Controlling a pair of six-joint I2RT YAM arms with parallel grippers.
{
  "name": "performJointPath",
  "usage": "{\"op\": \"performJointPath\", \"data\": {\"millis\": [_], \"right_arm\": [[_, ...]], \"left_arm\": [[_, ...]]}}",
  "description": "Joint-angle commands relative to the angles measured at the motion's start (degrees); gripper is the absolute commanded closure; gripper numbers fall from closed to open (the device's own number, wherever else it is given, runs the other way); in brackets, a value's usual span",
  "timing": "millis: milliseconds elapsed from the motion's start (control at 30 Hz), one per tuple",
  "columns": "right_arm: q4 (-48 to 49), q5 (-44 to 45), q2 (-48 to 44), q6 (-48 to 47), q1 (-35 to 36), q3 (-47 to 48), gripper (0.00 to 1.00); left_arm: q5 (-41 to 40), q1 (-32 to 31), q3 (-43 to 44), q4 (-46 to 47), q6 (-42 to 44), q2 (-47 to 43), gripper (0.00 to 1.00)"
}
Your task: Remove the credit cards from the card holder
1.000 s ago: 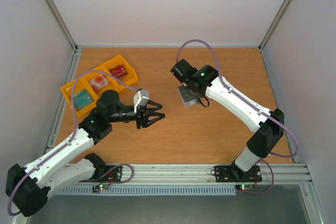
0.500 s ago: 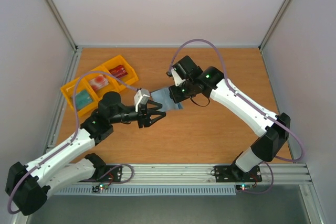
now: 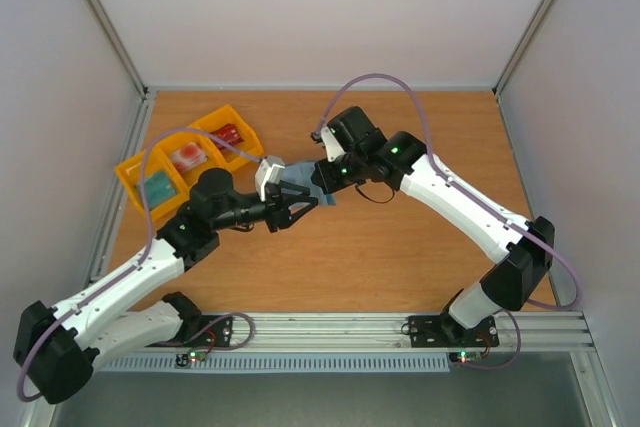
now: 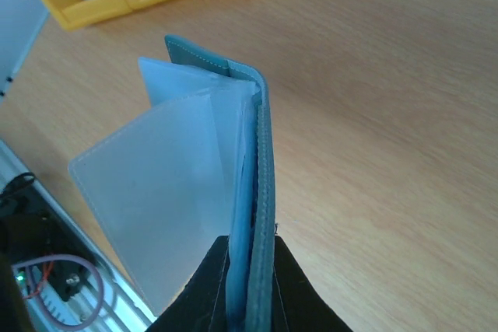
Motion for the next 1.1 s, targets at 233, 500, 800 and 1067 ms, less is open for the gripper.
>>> {"op": "performJointPath", "data": {"millis": [233,500,800,1067], "right_arm": [[11.46,-10.19,-7.81,2.04,-0.56,-6.65,0.99],[19.32,-24.10,-13.95,-0.46,-2.59,-13.81,0.99],[24.98,-37.09,-21.78,-7.13,-3.14,-19.50,0.99],[29.95,-43.15,-21.15,-10.38,-3.15,-19.69,0.99]], "left_arm": [[-7.46,3.62,-1.01,-3.23,-2.30,-1.99,0.67],[-2.77,5.85,-1.19,-8.02,2.32,-4.79,0.68],[11.09,6.45,-4.65,4.60,2.70,-9.10,0.57],[15.41,5.24,-4.71,11.85,0.66,-8.12,0.66]]}}
